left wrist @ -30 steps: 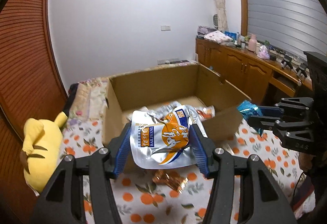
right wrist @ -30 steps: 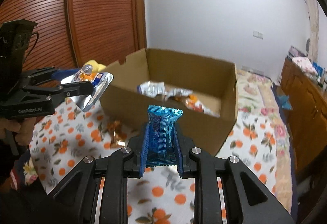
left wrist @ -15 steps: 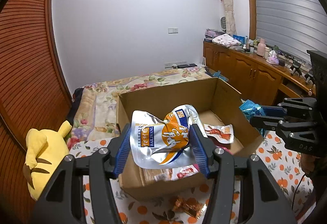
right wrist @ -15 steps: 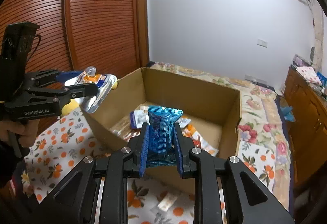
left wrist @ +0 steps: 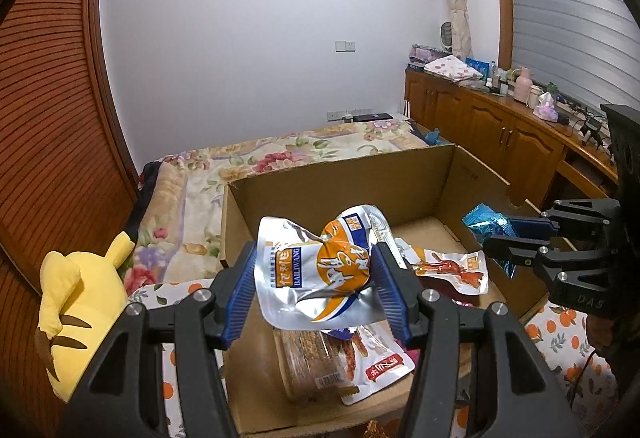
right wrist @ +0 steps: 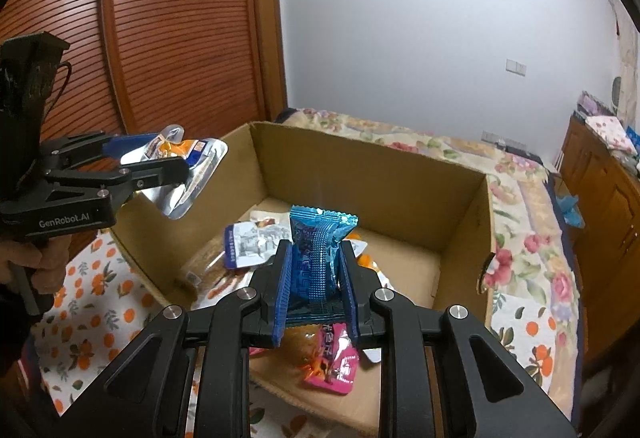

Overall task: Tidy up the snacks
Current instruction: 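Carry both snacks into the box and open both tools, then move both tools back to the remaining snacks beside the box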

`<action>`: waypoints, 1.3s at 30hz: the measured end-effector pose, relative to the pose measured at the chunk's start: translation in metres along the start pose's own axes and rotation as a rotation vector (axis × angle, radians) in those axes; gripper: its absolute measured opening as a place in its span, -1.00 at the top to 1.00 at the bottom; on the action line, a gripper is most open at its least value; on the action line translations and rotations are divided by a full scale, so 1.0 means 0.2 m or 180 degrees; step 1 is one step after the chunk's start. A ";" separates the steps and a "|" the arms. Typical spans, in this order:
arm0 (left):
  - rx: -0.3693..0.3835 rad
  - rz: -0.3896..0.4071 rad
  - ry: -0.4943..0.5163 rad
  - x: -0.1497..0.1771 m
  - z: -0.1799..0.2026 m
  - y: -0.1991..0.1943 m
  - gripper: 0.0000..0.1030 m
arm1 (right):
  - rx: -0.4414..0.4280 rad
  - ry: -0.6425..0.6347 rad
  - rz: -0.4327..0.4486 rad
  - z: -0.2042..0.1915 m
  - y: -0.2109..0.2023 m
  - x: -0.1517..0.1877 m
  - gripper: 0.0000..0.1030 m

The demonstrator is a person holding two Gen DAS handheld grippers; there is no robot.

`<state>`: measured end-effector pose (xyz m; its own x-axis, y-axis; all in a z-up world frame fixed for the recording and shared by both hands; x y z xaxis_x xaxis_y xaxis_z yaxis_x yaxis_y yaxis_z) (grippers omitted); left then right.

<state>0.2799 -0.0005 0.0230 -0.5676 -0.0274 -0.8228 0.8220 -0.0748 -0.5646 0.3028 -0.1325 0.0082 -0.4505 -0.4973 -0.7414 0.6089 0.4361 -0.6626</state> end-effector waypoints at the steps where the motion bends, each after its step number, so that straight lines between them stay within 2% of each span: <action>1: 0.0002 -0.0009 -0.0005 0.00 0.00 0.01 -0.09 | -0.0002 0.0005 -0.0015 0.00 0.01 0.00 0.59; 14: -0.0002 -0.0018 -0.0048 0.02 -0.03 0.03 -0.13 | -0.0015 -0.0020 -0.0097 0.00 0.07 0.01 0.56; 22: 0.0030 0.0051 -0.0081 0.02 -0.05 -0.05 -0.21 | 0.0072 0.0024 -0.0098 0.00 0.05 0.00 0.26; 28: 0.0041 0.0126 -0.0071 0.03 -0.05 -0.17 -0.26 | 0.0086 0.0042 -0.0006 -0.04 -0.07 0.01 0.26; 32: 0.0067 0.0200 -0.0085 0.05 -0.06 -0.26 -0.44 | 0.0095 0.0035 0.0060 -0.09 -0.17 0.02 0.25; 39: 0.0093 0.0193 -0.0111 0.14 -0.06 -0.37 -0.44 | 0.0121 0.0017 0.0069 -0.17 -0.30 0.10 0.24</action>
<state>0.2026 0.0166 0.0407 -0.5186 -0.0673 -0.8524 0.8535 -0.1009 -0.5113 0.2348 -0.1424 0.0303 -0.4404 -0.4840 -0.7562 0.6428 0.4180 -0.6419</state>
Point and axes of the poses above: each gripper's, at about its wrist camera, not at the fingertips, and y roughly the way its jaws point, z to its right, x to its underside, the point moved 2 cm from there along y, roughly the way its jaws point, and after that the axes turned 7 degrees about -y, right-handed, at the moved point
